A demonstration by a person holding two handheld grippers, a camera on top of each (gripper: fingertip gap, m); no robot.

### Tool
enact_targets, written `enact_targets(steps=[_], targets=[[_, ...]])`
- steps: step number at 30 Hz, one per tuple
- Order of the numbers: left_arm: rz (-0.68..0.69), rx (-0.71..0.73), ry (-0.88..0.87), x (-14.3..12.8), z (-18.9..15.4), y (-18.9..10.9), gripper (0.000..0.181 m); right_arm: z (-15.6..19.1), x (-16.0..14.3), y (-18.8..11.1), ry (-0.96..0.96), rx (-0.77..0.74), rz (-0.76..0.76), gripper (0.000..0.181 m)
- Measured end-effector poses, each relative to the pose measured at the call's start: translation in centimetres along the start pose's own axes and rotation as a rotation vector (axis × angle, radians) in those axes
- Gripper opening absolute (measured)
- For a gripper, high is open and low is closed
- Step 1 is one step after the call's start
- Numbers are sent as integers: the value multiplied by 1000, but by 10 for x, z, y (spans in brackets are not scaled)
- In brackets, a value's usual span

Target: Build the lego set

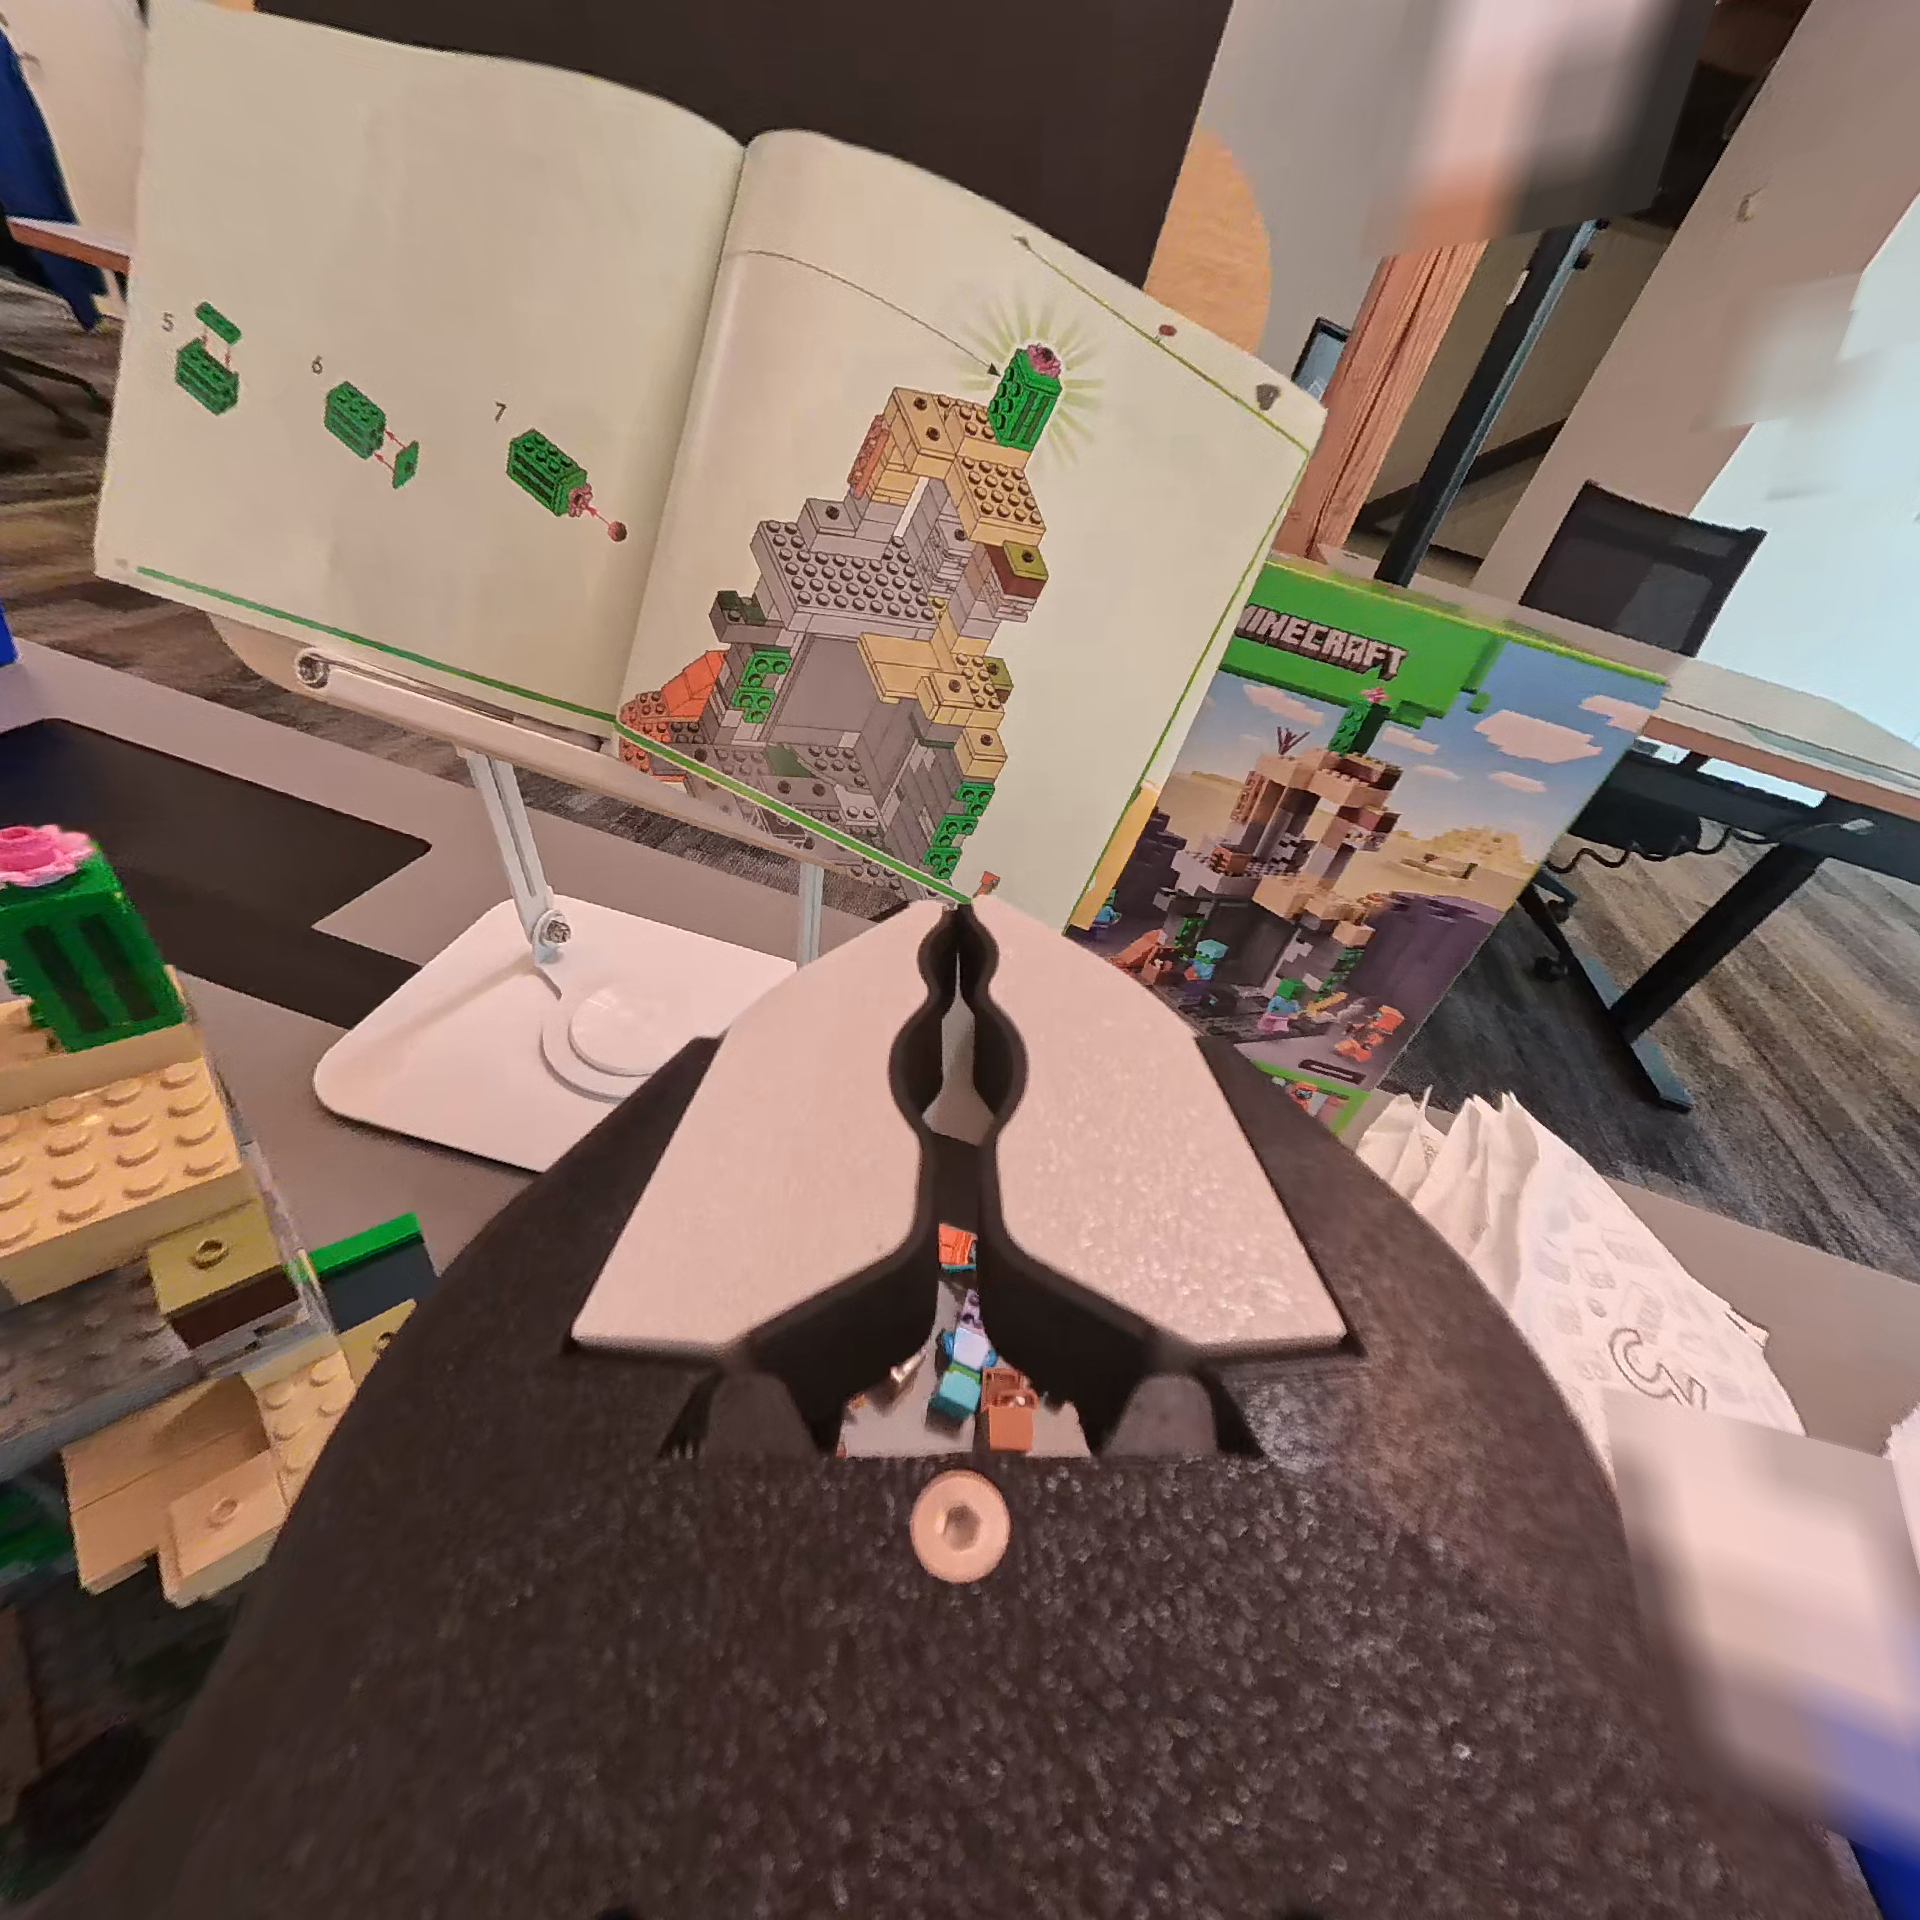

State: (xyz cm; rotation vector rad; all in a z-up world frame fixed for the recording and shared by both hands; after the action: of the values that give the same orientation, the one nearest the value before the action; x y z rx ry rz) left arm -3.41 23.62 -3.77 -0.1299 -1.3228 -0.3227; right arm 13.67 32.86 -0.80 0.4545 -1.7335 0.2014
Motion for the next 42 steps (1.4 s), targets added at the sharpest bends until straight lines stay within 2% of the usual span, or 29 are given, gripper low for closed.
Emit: enact_targets(steps=[9,13,22,25,29,34,39,42], targets=[[-56,24,-2,11,20,17,0,-4,-6,13,-29,76,-67,2],[-78,17,4,13,21,23,0,-8,-5,20,13,76,-101,5],[-87,-11,-4,8,23,19,0,-7,-20,32,38,114,-116,1],[-87,-12,-9,6,27,16,0,-13,-32,37,-71,147,-83,17],[-85,-7,-23,4,32,15,0,-20,-53,46,-264,263,-45,41],[-79,-6,-20,-1,35,16,0,-22,-71,55,-576,391,-49,38],[-59,-16,-12,-9,34,20,0,-23,-75,68,-729,418,-66,29],[-53,-21,-10,-11,34,21,0,-24,-78,76,-754,426,-52,29]])
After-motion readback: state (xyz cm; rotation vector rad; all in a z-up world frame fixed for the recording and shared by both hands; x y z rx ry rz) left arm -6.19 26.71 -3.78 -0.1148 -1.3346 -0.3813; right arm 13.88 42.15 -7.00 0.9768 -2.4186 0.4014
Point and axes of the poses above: each gripper's, where its closed fingertips meet, y out along the fingers, x out of its top, z = x × y across the jaws, the point moved 7 cm from there along -y, back along the fingers, and after that the axes turned 13 degrees about -z, right-handed, at the moved point
